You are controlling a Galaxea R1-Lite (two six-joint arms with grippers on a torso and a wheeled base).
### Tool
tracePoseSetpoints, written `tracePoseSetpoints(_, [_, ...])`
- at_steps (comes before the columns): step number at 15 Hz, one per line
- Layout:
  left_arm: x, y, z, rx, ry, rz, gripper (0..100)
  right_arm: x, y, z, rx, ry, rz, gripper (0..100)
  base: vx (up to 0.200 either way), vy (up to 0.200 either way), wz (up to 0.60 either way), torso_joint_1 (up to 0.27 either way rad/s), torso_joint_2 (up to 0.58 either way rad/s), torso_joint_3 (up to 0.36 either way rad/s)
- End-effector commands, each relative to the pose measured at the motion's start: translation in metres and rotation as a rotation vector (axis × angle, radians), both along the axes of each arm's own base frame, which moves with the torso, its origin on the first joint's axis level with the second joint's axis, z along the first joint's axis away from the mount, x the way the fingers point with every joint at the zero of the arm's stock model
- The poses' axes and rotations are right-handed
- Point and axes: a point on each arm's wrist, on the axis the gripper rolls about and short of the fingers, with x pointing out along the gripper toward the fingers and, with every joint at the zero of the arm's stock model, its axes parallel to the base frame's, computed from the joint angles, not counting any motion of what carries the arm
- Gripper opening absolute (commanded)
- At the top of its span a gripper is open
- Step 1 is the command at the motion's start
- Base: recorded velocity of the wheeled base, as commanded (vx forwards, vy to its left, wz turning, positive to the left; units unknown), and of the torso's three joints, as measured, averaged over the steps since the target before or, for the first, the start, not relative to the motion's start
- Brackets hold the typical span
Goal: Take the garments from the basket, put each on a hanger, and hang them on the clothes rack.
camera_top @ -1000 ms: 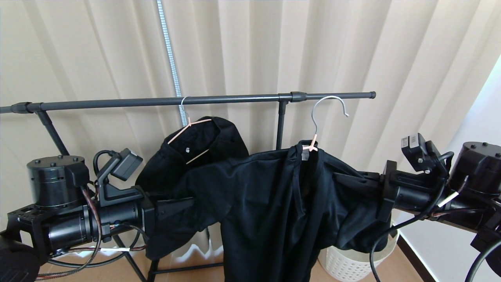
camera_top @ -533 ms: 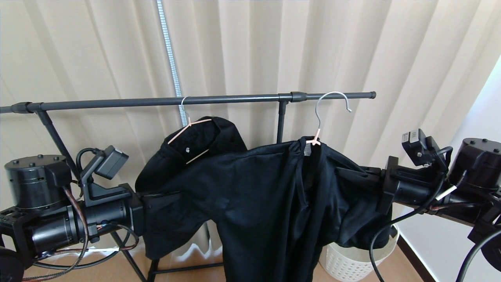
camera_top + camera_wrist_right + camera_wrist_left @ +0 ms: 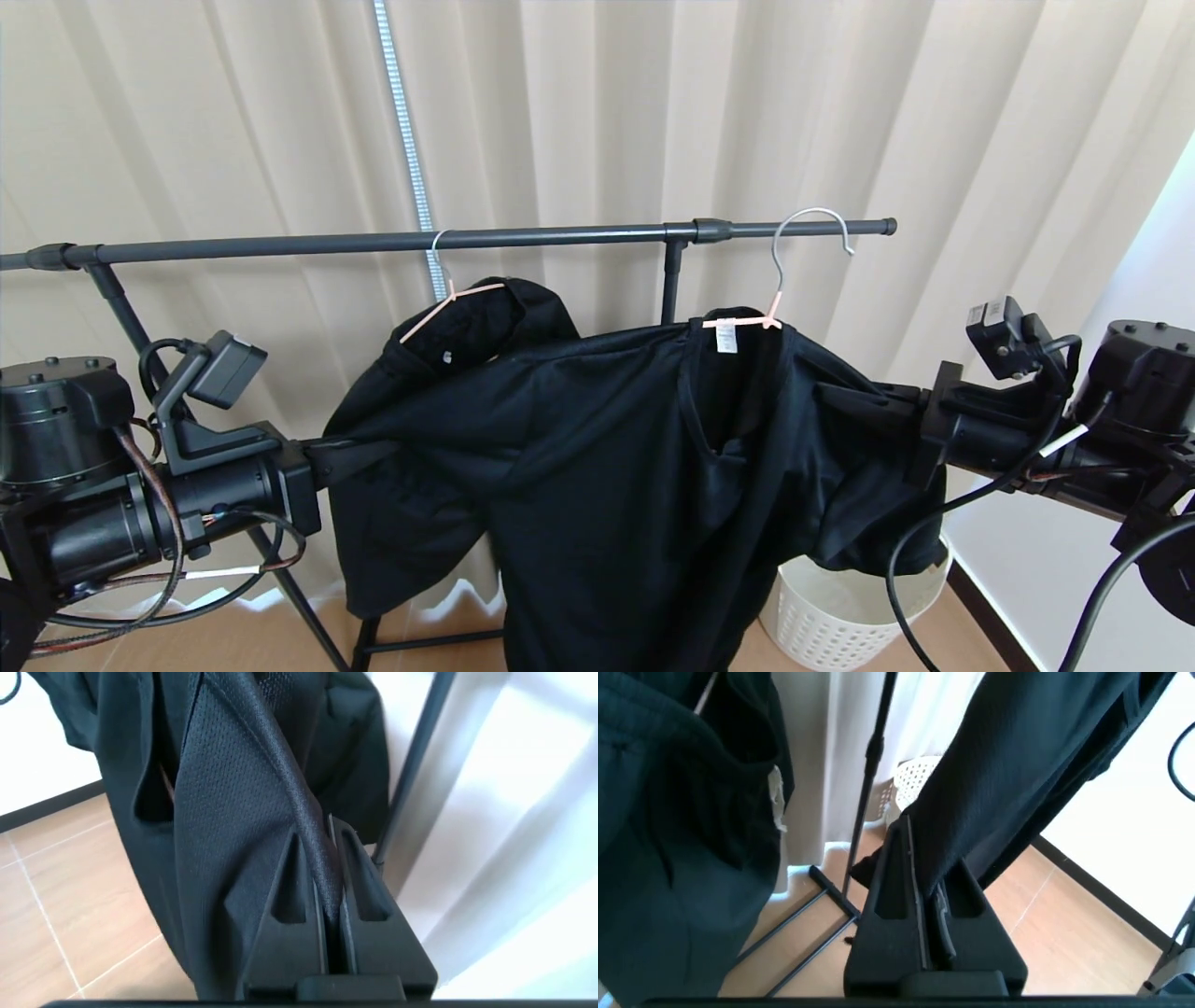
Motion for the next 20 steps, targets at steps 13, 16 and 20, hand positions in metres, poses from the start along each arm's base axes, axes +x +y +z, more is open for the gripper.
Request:
tracePoseSetpoints(13, [0.000, 0.005, 0.000, 0.003, -0.002, 0.020, 0, 0.002, -0.012, 0.002, 0.005, -0.007, -0.012, 0, 0.000, 0.000, 0.00, 0.000, 0.00, 0.000])
tracePoseSetpoints(16, [-0.002, 0.006, -0.004, 0.049, -0.030, 0.004, 100, 0.002, -0.012, 0.003, 0.005, -0.010, -0.012, 0, 0.000, 0.000, 0.00, 0.000, 0.00, 0.000])
tracePoseSetpoints(20, [-0.010, 0.002, 0.009, 0.026, -0.068, -0.014, 100, 0.003, -0.010, 0.000, 0.004, -0.001, -0.006, 0, 0.000, 0.000, 0.00, 0.000, 0.00, 0.000])
